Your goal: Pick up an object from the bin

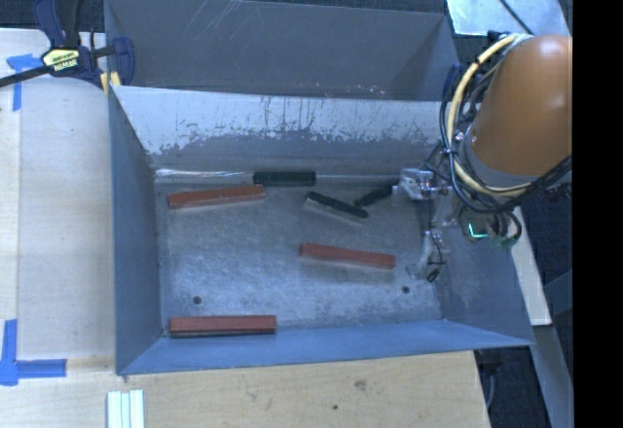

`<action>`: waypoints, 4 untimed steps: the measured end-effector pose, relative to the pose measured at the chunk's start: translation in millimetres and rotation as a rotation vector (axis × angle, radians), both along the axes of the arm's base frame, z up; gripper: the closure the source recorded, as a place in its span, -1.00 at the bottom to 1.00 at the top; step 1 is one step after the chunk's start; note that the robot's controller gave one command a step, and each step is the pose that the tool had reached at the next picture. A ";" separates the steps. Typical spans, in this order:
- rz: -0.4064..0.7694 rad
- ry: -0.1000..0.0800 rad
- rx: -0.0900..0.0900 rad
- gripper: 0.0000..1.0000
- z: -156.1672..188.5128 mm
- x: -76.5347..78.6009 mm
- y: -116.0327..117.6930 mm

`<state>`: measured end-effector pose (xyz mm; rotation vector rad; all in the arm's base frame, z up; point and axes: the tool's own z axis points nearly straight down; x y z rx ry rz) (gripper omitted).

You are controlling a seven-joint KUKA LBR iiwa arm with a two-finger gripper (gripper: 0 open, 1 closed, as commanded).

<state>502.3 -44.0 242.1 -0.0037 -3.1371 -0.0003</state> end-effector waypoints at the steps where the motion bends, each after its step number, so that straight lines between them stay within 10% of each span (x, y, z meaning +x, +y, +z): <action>1: -0.194 -0.008 0.000 -1.00 -174.3 42.3 20.4; 3: -0.534 -0.008 -0.001 -1.00 -142.1 32.8 51.3; 4: -0.471 -0.003 -0.002 -1.00 -173.4 28.2 70.3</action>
Offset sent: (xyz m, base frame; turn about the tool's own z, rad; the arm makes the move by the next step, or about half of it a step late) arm 0.0412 0.0203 -0.1721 0.1950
